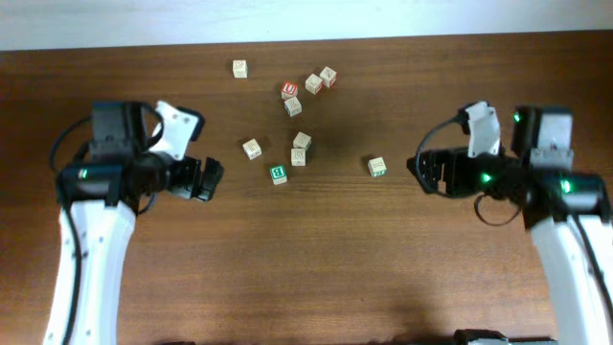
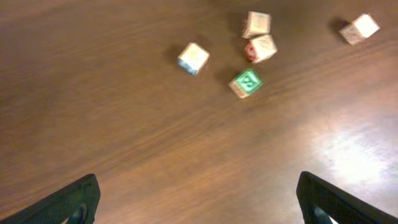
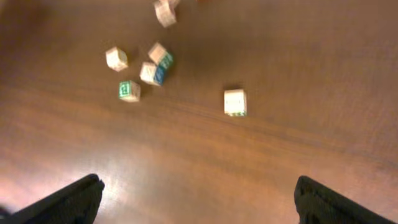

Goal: Rotate 4 blocks

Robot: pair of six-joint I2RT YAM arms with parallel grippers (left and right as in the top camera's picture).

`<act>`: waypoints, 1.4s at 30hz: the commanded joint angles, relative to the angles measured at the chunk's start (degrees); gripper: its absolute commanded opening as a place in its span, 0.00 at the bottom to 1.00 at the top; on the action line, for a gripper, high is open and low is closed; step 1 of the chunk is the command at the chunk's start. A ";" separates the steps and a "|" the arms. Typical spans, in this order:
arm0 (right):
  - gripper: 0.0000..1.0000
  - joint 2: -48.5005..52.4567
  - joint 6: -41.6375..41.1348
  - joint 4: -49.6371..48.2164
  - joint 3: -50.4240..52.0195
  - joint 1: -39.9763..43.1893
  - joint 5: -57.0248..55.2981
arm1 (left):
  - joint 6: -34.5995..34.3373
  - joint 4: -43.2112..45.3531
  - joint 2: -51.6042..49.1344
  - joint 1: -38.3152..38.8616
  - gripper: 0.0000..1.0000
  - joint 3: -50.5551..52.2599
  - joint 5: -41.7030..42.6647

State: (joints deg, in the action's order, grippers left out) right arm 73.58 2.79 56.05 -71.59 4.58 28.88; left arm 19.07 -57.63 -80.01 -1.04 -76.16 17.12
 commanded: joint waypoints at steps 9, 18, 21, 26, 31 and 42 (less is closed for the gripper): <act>0.83 18.34 -6.12 -4.48 -3.23 -2.84 0.04 | -0.35 1.01 -9.42 3.15 0.99 -2.58 16.11; 0.81 32.30 -10.80 -1.64 -16.65 -19.37 -25.22 | -23.82 4.72 -9.44 3.13 0.92 -2.60 -14.10; 0.79 36.11 -10.84 -2.08 -16.83 -21.09 -27.21 | -23.78 5.11 -9.46 3.13 0.94 -2.60 -14.82; 0.71 42.32 -10.82 -3.19 -16.81 -20.96 -28.81 | -23.78 5.81 -9.46 3.13 0.94 -2.60 -15.65; 0.58 45.22 -12.46 -4.31 -16.76 -20.96 -30.10 | -23.78 5.73 -9.46 3.13 0.93 -2.58 -15.65; 0.49 45.86 -14.27 -6.99 -16.70 -20.96 -31.74 | -23.78 5.75 -9.46 3.13 1.00 -2.58 -15.65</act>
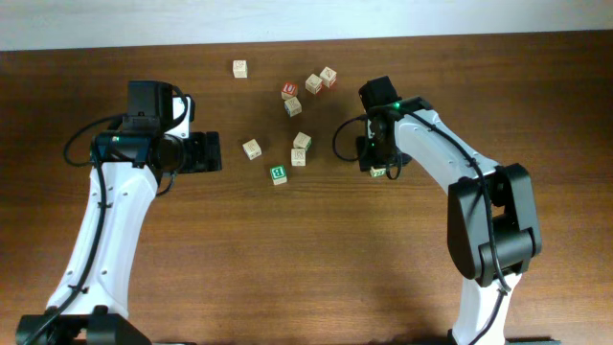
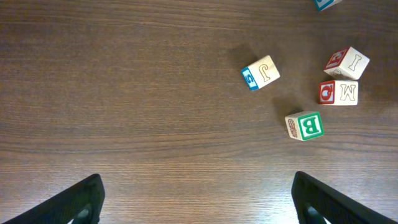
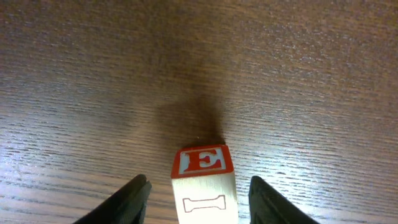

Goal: Rotate 4 blocks

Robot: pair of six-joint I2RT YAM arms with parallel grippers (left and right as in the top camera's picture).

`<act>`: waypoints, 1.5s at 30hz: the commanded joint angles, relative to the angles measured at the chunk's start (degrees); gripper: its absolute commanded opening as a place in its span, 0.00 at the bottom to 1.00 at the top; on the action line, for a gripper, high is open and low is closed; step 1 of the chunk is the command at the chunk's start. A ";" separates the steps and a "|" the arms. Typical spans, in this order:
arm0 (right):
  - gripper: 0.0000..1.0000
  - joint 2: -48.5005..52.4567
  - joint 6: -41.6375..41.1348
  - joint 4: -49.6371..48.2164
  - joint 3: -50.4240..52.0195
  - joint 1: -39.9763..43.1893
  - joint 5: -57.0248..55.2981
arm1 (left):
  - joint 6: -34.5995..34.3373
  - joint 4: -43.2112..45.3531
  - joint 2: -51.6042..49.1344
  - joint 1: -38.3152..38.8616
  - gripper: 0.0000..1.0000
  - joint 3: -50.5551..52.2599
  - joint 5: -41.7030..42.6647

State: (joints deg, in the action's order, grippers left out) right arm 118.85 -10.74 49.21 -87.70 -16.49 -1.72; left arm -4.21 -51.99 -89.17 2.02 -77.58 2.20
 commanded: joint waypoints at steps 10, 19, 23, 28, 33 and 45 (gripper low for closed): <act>0.44 0.61 -0.72 0.70 -0.59 0.11 -1.09 | -0.50 0.13 -0.31 0.07 0.99 -1.16 -0.70; 0.27 0.70 -1.92 1.18 0.52 0.11 -0.96 | -0.50 0.13 -0.31 0.07 0.99 -1.16 -0.50; 0.26 0.70 -4.59 3.74 0.52 0.07 1.49 | -0.52 0.13 -0.31 0.07 0.99 -1.16 -0.50; 0.26 0.70 -5.03 6.67 0.52 -0.04 10.86 | -0.52 0.13 -0.31 0.09 0.99 -1.16 -0.48; 0.26 0.70 -5.03 9.66 0.52 -1.40 15.26 | -0.52 0.13 -0.31 0.09 0.99 -1.16 0.31; 0.40 0.68 -6.19 12.59 -1.22 -5.53 14.60 | -0.52 0.15 -0.31 0.09 1.00 -1.16 1.05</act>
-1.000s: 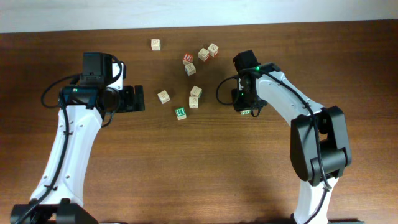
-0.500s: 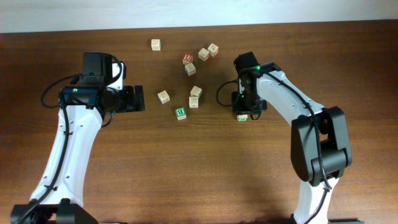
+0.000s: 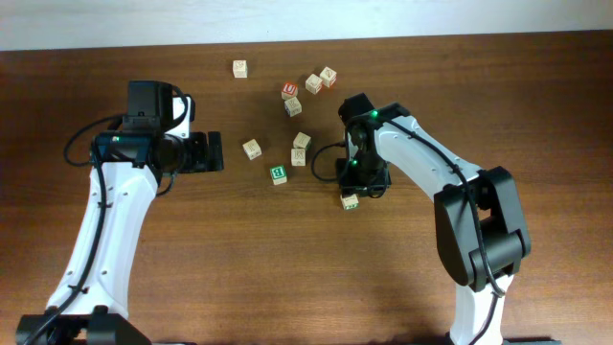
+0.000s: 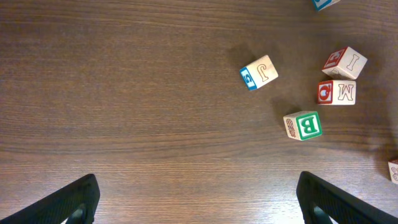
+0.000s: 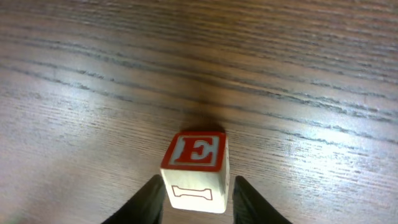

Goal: Rotate 4 blocks

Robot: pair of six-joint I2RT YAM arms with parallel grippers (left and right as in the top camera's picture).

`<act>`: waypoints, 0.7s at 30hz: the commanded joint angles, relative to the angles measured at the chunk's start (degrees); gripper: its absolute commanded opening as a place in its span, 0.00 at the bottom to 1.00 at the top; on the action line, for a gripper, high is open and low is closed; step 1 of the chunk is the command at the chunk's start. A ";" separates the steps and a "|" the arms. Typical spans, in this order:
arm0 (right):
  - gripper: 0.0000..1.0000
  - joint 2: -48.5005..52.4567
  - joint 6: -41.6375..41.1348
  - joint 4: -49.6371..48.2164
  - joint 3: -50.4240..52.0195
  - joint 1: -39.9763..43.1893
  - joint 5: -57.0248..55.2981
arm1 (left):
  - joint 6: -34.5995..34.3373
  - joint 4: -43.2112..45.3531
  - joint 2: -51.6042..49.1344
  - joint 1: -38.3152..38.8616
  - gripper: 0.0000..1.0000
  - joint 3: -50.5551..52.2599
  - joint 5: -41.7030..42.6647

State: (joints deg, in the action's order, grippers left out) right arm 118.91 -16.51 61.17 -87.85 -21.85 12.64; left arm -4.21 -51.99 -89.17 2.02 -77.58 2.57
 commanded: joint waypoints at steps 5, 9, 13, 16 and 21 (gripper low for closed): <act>0.45 0.61 1.01 2.01 -8.79 -0.28 0.28 | -0.52 0.35 -0.31 0.09 1.00 -1.16 0.66; 0.50 0.61 -3.19 -4.79 -11.45 -1.03 0.68 | -0.52 0.61 -0.31 0.09 0.98 -1.16 0.66; 0.50 2.01 -10.64 -13.53 -11.32 -4.04 -0.92 | -0.52 0.87 -0.31 0.07 0.98 -1.16 0.59; 0.50 3.48 -14.58 -17.00 -11.32 -6.73 -5.84 | -0.55 0.96 -0.31 0.07 0.99 -1.16 0.39; 0.50 5.88 -15.50 -20.57 -11.32 -10.34 -10.80 | -2.80 0.98 -0.31 0.07 0.99 -1.16 -3.30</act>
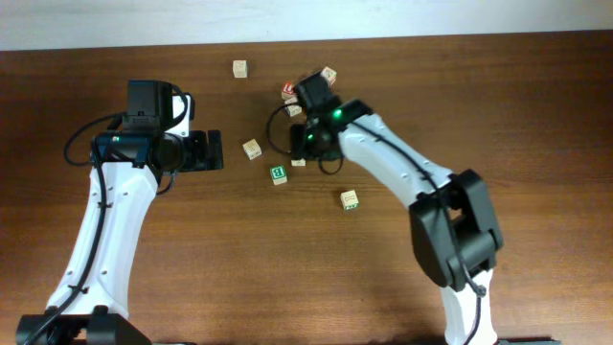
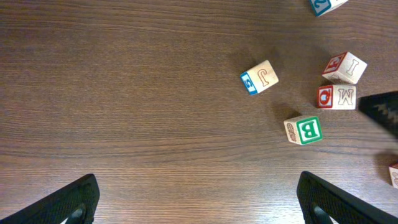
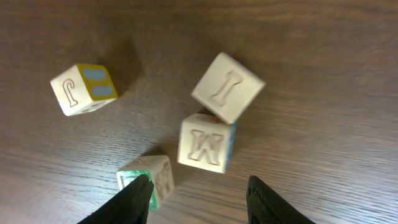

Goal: Rotate 4 blocks

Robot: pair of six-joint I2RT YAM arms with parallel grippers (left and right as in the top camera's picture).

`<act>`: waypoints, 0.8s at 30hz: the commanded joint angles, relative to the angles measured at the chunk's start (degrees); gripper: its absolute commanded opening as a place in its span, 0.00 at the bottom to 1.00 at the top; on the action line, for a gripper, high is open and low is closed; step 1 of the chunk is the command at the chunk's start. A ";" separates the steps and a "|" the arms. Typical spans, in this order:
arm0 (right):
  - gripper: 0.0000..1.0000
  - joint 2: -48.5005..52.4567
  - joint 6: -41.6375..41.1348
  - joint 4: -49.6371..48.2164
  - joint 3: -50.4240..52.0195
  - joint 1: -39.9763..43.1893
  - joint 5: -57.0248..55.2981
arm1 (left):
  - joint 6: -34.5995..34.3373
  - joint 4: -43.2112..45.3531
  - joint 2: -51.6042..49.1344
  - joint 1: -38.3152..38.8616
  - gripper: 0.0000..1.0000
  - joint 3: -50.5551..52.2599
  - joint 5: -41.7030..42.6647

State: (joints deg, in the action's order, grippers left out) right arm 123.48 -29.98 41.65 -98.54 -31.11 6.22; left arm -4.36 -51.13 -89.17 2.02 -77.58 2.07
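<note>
Several wooden letter blocks lie on the brown table. My right gripper is open and hovers low over a small cluster: the M block ahead between its fingers, the I block beyond it, the green B block by the left finger, and the J block off to the left. In the overhead view the right gripper covers part of that cluster. One block lies alone nearer the front. My left gripper is open, left of the J block.
More blocks sit at the back: one alone at far left, and others behind the right arm. The B block and M block also show in the left wrist view, with the right gripper's dark tip beside them.
My right gripper has let go of the block with the red E side, which stays alone near the front. The gripper now stands open over the I, M and B cluster, up and left. The left arm is unchanged.
Both arms stood back at the sides, with one block alone right of the cluster. Then my right gripper straddled that block, its red E side showing. Later the block sat nearer the front and left, still between the fingers. Now it lies free there.
</note>
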 commanded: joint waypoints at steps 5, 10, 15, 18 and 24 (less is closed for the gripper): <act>0.48 3.45 -2.08 -2.54 -0.63 -2.01 -5.05 | -3.98 1.44 -0.31 -0.11 0.99 -1.16 -4.07; 0.48 5.01 -2.08 -5.07 -0.63 -3.82 -7.89 | -3.98 1.84 -0.31 -0.31 0.99 -1.16 -4.02; 0.41 5.53 -3.56 -4.79 -0.63 -4.24 -12.81 | -3.96 1.81 -0.31 -0.31 0.99 -1.16 -4.02; 0.32 5.53 -3.56 -4.33 -0.63 -4.24 -12.96 | -3.96 1.79 -0.31 -0.31 0.99 -1.16 -4.02; 0.28 5.46 -3.56 -0.33 -0.83 -4.24 -9.81 | -3.96 1.64 -0.31 -0.31 0.99 -1.16 -4.02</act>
State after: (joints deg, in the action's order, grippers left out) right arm 128.44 -33.21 38.79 -98.89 -35.09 -5.10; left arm -7.60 -49.45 -89.17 2.02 -77.58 -1.15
